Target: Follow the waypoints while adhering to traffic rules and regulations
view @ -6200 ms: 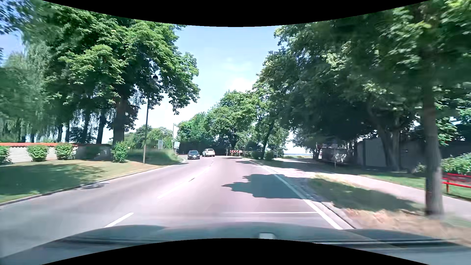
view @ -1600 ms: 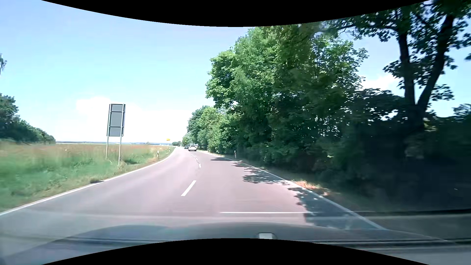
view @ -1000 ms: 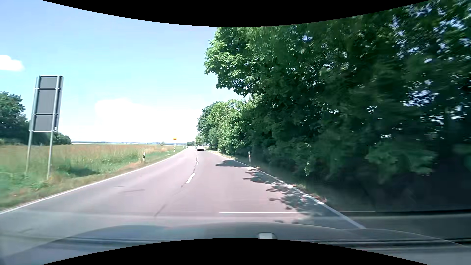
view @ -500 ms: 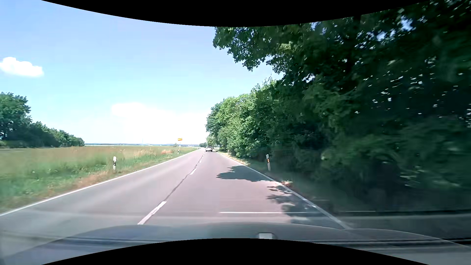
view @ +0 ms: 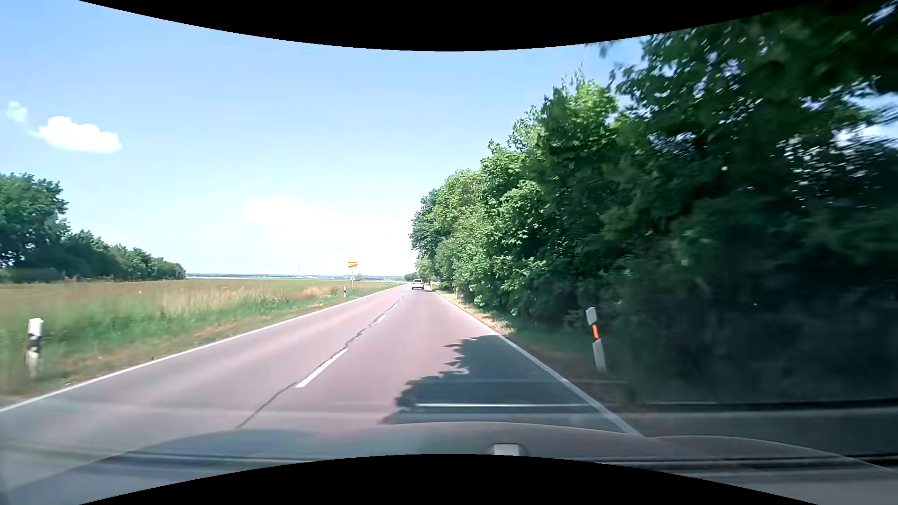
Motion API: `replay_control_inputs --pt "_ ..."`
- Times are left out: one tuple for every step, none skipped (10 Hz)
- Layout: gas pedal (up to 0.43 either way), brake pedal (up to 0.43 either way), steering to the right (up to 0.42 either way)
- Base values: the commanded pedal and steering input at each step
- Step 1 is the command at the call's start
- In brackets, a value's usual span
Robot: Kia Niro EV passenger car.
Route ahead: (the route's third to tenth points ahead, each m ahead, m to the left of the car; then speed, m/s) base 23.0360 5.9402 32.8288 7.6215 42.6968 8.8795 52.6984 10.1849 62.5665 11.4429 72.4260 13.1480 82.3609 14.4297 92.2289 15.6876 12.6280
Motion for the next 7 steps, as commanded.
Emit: replay_control_inputs --pt "0.319 0.000 -0.049" --pt "0.331 0.000 -0.048" --pt "0.350 0.000 -0.047" --pt "0.370 0.000 -0.047" --pt "0.378 0.000 -0.045" --pt "0.398 0.000 -0.036" --pt "0.409 0.000 -0.030"
